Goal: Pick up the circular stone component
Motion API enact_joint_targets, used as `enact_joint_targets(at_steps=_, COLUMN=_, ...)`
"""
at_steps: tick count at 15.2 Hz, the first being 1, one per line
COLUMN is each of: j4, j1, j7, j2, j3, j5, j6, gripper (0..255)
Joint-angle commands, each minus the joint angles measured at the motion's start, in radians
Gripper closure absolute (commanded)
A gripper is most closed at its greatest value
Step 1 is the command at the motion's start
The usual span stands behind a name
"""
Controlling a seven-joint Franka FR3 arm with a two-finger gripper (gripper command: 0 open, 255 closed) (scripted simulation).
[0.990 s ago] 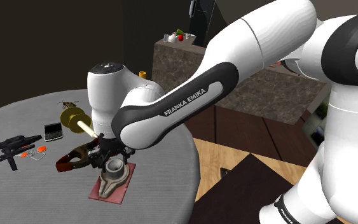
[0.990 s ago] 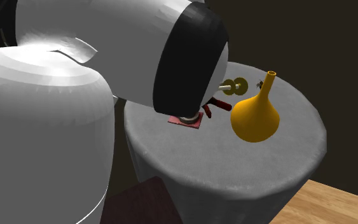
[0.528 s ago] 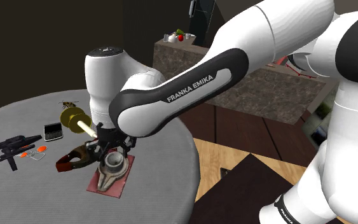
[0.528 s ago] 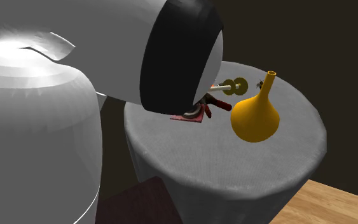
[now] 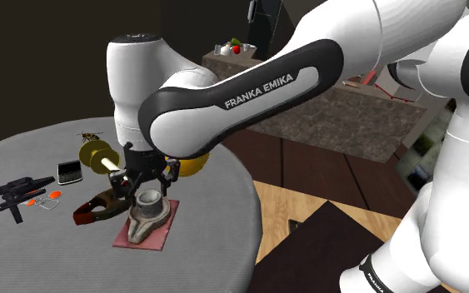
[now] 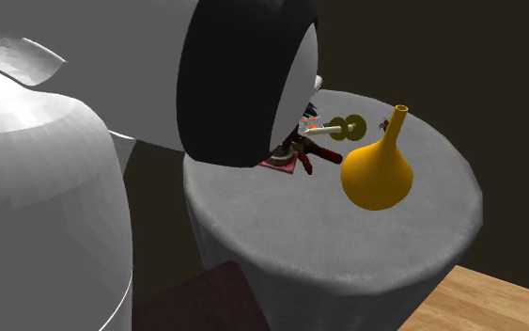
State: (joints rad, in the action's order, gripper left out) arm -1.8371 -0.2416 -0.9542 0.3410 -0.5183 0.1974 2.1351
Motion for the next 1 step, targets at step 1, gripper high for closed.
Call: enact_joint_targets(at_steps=1, j4=0.006, j1=0.0, j7=0.001, j2=-0.002, j3=-0.001, j5=-0.002, j6=-0.007, gripper=255)
